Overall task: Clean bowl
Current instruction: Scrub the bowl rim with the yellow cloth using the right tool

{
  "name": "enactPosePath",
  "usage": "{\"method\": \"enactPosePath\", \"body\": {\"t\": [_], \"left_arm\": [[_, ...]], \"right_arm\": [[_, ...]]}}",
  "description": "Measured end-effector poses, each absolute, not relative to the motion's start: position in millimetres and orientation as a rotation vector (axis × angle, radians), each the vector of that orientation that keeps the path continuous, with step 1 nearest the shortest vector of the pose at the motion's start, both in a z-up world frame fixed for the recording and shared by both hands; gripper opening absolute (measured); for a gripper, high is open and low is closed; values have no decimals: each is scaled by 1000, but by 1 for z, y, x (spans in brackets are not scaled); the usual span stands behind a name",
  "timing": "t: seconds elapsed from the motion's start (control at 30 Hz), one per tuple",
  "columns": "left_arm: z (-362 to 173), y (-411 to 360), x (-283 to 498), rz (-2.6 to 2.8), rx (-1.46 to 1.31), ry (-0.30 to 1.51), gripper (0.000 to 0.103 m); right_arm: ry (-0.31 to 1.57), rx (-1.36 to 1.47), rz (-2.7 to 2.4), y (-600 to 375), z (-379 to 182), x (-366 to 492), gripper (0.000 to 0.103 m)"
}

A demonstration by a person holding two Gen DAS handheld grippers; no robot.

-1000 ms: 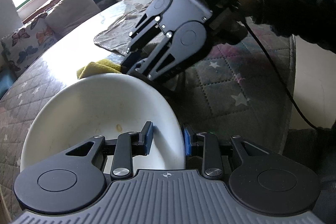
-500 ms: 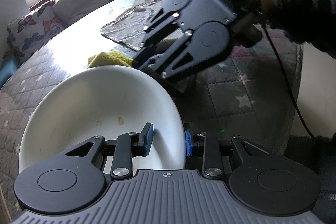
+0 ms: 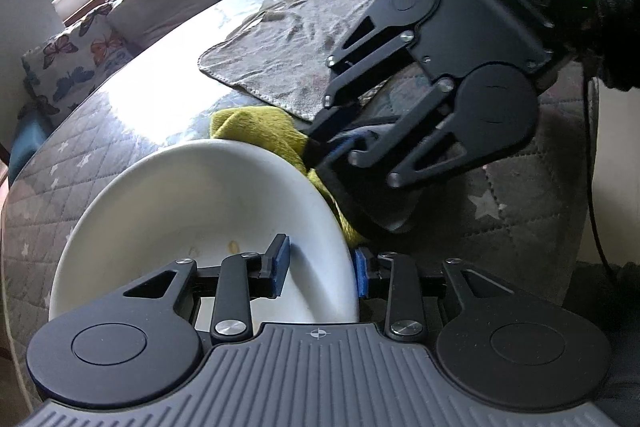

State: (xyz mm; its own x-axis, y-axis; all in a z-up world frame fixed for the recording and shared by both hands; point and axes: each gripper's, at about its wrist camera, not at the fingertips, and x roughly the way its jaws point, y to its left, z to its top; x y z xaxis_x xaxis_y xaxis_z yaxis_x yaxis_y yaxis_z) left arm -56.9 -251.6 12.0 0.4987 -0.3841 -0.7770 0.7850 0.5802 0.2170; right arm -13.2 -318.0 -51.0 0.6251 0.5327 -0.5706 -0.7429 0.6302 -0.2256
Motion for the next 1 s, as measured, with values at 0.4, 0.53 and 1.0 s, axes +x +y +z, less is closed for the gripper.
{"method": "enactPosePath", "body": {"t": [0.4,0.53,1.0], "left_arm": [[7,-248,-61,-792,637,717,34],[6,-245,-66,-816,644,712,34],[5,-230,-76,-900,637,711,34]], "right_arm": [[471,-487,764,-317,-52,-32,19],[469,-493,773,-315,-52,-29,19],[471,-490,791,-311,-51,0,20]]}}
